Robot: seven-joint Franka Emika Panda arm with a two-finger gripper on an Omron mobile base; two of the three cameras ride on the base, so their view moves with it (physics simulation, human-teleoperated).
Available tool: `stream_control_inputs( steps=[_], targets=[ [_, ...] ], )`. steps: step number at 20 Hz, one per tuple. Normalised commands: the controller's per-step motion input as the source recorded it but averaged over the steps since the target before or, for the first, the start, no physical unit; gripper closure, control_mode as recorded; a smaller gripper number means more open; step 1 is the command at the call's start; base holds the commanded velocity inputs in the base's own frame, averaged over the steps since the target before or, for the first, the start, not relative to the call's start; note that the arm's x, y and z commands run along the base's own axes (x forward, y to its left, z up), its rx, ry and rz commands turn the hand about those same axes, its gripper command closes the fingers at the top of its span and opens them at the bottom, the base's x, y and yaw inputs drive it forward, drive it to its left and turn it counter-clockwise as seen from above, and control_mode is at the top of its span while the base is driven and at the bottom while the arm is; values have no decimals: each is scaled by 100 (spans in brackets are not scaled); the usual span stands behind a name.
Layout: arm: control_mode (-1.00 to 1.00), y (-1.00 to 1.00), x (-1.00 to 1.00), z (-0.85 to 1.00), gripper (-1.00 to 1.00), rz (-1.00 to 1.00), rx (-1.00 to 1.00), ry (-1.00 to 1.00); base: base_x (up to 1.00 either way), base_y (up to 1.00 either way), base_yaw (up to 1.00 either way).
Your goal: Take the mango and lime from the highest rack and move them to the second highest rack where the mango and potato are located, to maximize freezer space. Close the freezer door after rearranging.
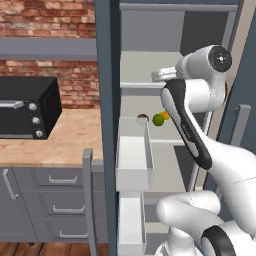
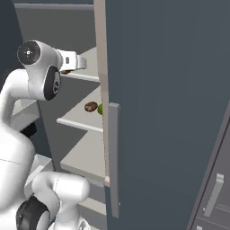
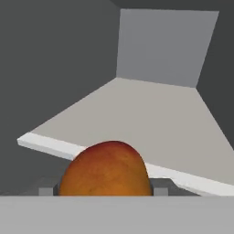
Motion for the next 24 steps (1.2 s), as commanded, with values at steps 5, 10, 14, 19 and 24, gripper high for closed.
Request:
stream_control_inputs(
  steps=[5, 10, 14, 19, 24],
  targets=[
    [-100, -22, -81, -55, 100, 0, 0, 6, 0, 0, 0],
    [-100, -1, -53, -58, 100, 0, -8, 27, 0, 0, 0],
    [-100, -2, -3, -62, 100, 0, -18, 41, 0, 0, 0],
    [-100, 0, 4, -54, 100, 0, -16, 40, 0, 0, 0],
    [-100, -1, 20, -51, 100, 0, -9, 19, 0, 0, 0]
  ],
)
